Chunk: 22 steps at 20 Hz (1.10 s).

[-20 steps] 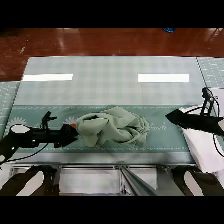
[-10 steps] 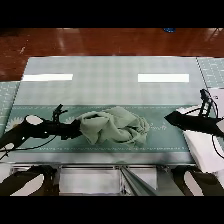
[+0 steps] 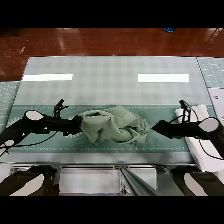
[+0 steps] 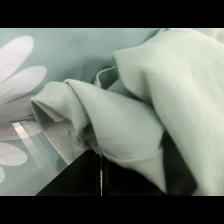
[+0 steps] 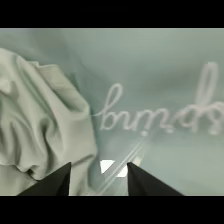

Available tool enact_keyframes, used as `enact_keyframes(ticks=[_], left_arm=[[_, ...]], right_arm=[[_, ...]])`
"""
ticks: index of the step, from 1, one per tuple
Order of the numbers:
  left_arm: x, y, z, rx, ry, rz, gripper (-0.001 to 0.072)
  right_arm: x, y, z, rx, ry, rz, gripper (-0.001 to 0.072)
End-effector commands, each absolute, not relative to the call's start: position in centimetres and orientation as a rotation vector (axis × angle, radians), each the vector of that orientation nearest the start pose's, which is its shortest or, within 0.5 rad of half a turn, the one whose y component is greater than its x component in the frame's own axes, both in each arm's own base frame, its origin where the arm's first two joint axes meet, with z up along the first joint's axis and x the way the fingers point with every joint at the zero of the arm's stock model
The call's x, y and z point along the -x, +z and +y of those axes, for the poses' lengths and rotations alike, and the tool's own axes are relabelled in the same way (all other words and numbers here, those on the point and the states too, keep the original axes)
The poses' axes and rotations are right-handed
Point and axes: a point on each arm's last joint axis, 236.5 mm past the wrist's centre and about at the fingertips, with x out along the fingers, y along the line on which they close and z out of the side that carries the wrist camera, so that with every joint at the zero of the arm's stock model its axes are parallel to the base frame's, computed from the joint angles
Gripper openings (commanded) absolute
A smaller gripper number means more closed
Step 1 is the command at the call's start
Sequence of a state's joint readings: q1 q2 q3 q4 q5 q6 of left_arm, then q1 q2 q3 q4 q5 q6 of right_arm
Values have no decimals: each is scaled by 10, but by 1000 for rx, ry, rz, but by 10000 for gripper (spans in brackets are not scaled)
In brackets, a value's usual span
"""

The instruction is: Fold the shirts.

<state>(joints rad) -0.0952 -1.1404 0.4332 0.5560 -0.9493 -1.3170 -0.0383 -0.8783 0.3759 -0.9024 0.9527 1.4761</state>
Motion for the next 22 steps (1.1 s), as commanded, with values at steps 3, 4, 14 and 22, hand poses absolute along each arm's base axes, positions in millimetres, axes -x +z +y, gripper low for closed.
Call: enact_keyframes(ticks=[3, 4, 14, 22], left_arm=[[-235, -78, -193, 908, -398, 1473, 16], [-234, -78, -193, 906, -402, 1474, 16], [-354, 167, -152, 825, -630, 892, 15], [-300, 452, -105, 465, -630, 227, 15]], right_arm=[[-243, -108, 150, -757, 243, 1394, 406], [-246, -110, 155, -787, 256, 1388, 396], [-354, 105, 161, -547, 584, 946, 19], [-295, 433, 112, -102, 490, 271, 19]])
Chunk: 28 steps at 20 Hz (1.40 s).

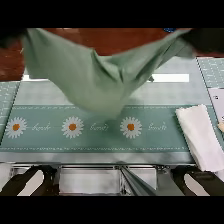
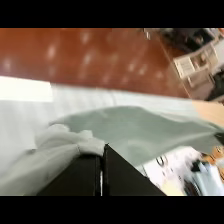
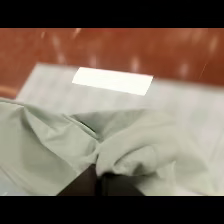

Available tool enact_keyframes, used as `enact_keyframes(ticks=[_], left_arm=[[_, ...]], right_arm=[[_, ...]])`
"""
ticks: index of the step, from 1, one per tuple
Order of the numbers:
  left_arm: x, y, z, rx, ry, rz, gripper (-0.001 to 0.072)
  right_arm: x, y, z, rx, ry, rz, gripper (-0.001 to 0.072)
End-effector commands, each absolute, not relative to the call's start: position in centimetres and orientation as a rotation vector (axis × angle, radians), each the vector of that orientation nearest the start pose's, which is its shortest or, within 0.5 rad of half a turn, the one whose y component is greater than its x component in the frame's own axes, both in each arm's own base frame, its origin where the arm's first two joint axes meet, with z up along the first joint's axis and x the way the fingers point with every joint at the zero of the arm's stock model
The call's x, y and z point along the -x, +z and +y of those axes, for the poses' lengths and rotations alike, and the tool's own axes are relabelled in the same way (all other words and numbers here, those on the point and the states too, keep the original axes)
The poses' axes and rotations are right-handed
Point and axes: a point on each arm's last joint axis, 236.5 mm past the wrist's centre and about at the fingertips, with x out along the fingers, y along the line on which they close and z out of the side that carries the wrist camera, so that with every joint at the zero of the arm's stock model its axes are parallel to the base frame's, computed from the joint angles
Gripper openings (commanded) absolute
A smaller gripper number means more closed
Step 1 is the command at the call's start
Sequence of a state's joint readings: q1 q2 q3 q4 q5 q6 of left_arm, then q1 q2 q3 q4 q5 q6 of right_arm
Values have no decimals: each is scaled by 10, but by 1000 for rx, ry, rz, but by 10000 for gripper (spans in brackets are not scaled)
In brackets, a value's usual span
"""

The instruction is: Fold the shirts.

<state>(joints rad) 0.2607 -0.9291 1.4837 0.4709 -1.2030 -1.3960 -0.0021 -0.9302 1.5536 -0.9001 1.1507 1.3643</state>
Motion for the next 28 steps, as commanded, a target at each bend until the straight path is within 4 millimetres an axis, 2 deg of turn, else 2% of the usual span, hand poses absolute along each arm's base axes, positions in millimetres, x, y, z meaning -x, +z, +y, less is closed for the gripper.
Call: enact_keyframes(ticks=[1, 4, 7, 10, 11, 13, 15, 16, 18, 20, 23, 25, 26, 28], left_arm=[[-284, 468, -99, 410, -588, 174, 15], [-243, 490, -73, 242, -364, 66, 15], [-205, 491, -54, 137, -164, 26, 15], [-174, 490, -49, 57, -95, 7, 16], [-169, 486, -44, 42, -78, 19, 16], [-172, 471, -31, 39, -50, 78, 16], [-191, 444, -14, 31, -10, 162, 15], [-205, 423, -4, 37, 12, 224, 16], [-242, 368, 4, 91, 9, 377, 16], [-283, 302, -3, 182, -52, 540, 15], [-342, 231, -12, 343, -113, 665, 16], [-374, 197, -17, 438, -141, 743, 16], [-389, 180, -20, 487, -155, 776, 16], [-407, 150, -31, 523, -206, 848, 16]], right_arm=[[-274, 451, 106, -66, 463, 219, 19], [-216, 478, 74, -7, 317, 117, 19], [-167, 471, 44, 11, 188, 123, 19], [-137, 432, 21, 9, 91, 272, 19], [-134, 417, 21, 3, 88, 323, 19], [-138, 380, 25, -18, 102, 433, 19], [-152, 325, 35, -62, 138, 578, 19], [-160, 291, 44, -90, 168, 663, 19], [-180, 228, 60, -150, 223, 781, 19], [-203, 167, 66, -209, 228, 869, 19], [-238, 87, 67, -285, 191, 970, 19], [-260, 50, 68, -306, 182, 1042, 19], [-275, 38, 73, -318, 198, 1055, 19], [-310, 14, 81, -378, 211, 1058, 19]])
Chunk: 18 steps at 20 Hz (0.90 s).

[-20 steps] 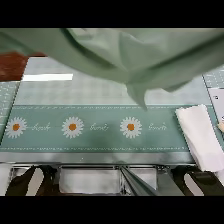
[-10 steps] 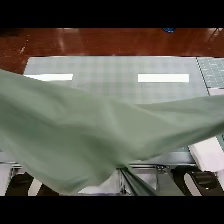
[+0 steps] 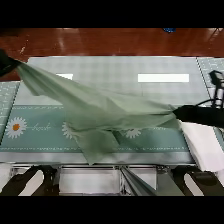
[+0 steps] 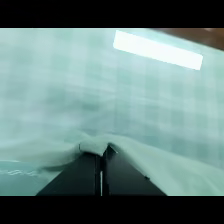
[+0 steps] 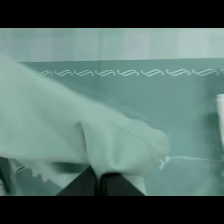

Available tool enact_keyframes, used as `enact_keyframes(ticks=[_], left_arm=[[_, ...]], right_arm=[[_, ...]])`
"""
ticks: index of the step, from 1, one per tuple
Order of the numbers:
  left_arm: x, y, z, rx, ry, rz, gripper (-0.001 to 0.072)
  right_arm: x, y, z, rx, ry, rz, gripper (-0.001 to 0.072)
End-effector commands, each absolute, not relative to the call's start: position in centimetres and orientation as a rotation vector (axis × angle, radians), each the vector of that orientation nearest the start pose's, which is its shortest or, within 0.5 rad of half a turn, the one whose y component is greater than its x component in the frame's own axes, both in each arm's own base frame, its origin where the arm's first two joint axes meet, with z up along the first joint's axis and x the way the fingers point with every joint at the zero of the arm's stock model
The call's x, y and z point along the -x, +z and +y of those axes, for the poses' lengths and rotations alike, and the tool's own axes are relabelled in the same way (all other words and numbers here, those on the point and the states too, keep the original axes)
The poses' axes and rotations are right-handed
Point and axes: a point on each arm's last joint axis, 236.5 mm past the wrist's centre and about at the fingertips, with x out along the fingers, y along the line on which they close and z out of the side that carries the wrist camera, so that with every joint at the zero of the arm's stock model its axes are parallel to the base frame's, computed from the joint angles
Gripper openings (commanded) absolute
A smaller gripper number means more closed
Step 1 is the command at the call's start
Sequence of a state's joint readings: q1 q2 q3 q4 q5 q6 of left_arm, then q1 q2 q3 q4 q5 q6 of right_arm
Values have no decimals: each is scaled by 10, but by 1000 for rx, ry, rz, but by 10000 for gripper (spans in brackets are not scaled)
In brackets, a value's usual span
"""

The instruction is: Fold the shirts.

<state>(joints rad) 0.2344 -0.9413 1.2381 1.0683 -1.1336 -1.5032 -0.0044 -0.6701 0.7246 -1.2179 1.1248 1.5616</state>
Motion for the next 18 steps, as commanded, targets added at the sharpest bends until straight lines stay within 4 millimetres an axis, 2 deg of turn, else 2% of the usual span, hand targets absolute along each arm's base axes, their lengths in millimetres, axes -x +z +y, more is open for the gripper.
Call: enact_keyframes(ticks=[1, 3, 4, 5, 6, 7, 8, 10, 12, 13, 15, 17, 18], left_arm=[[-412, 134, -40, 540, -226, 894, 16], [-416, 107, -57, 544, -259, 976, 16], [-418, 96, -64, 567, -257, 1012, 42], [-418, 88, -69, 602, -245, 1046, 211], [-415, 80, -74, 627, -241, 1088, 505], [-409, 75, -76, 626, -249, 1125, 508], [-401, 71, -72, 615, -244, 1156, 508], [-391, 79, -52, 629, -216, 1159, 508], [-376, 89, -21, 594, -165, 1125, 507], [-363, 87, -6, 587, -121, 1118, 508], [-329, 66, 10, 624, -55, 1126, 507], [-282, 21, 6, 703, -3, 1179, 507], [-261, -1, -6, 759, 5, 1208, 507]], right_arm=[[-326, -1, 82, -410, 197, 1068, 19], [-348, -30, 84, -458, 176, 1129, 19], [-358, -42, 88, -479, 181, 1165, 20], [-366, -49, 93, -503, 187, 1193, 20], [-372, -53, 97, -527, 194, 1219, 55], [-376, -55, 102, -537, 213, 1255, 282], [-376, -52, 105, -504, 249, 1295, 407], [-374, -33, 85, -402, 265, 1357, 408], [-375, 1, 48, -379, 213, 1325, 408], [-374, 16, 27, -391, 169, 1281, 408], [-361, 31, -11, -445, 52, 1202, 408], [-335, 20, -31, -505, -31, 1159, 408], [-319, 7, -31, -551, -56, 1152, 408]])
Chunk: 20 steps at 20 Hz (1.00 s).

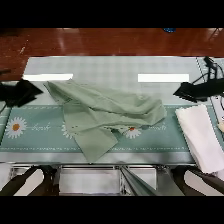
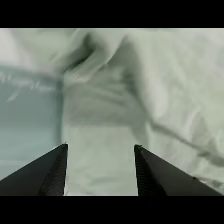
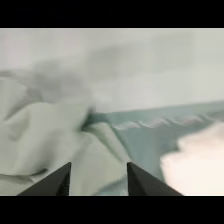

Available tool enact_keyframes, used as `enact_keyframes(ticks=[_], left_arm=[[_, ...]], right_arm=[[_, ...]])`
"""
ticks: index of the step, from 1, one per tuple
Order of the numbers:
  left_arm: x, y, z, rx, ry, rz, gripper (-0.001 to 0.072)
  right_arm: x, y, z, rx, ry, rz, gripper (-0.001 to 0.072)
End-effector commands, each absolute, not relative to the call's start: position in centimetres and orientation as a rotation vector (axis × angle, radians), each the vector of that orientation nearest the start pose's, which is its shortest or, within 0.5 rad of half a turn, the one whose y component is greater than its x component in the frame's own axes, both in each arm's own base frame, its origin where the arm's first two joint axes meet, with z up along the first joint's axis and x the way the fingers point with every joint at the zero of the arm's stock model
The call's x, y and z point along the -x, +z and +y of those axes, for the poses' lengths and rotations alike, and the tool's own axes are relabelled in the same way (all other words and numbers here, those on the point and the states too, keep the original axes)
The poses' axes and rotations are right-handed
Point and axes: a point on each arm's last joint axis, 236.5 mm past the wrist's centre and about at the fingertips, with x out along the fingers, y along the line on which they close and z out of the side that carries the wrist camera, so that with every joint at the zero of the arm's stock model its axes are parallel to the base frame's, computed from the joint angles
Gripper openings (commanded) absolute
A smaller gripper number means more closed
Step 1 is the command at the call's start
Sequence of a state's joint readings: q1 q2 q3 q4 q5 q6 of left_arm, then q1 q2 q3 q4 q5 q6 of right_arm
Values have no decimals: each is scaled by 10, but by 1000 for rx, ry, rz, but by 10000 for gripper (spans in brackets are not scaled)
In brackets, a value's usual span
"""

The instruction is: Fold the shirts.

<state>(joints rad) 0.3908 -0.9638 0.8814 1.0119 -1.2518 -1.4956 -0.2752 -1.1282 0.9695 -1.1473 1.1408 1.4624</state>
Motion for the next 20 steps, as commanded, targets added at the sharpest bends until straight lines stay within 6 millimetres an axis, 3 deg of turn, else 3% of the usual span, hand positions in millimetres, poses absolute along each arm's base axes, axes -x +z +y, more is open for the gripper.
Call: enact_keyframes(ticks=[1, 4, 7, 13, 20], left_arm=[[-243, -21, -27, 845, -14, 1236, 507], [-208, -58, -74, 1015, -108, 1307, 507], [-189, -81, -67, 954, -56, 1370, 507], [-224, -78, -72, 1056, -30, 1258, 506], [-240, -108, -96, 1041, -24, 1338, 499]], right_arm=[[-305, -5, -23, -595, -53, 1147, 408], [-279, -27, 10, -690, 21, 1146, 408], [-269, -35, 24, -716, 66, 1173, 408], [-266, -36, 27, -702, 86, 1185, 408], [-265, -37, 26, -693, 86, 1190, 407]])
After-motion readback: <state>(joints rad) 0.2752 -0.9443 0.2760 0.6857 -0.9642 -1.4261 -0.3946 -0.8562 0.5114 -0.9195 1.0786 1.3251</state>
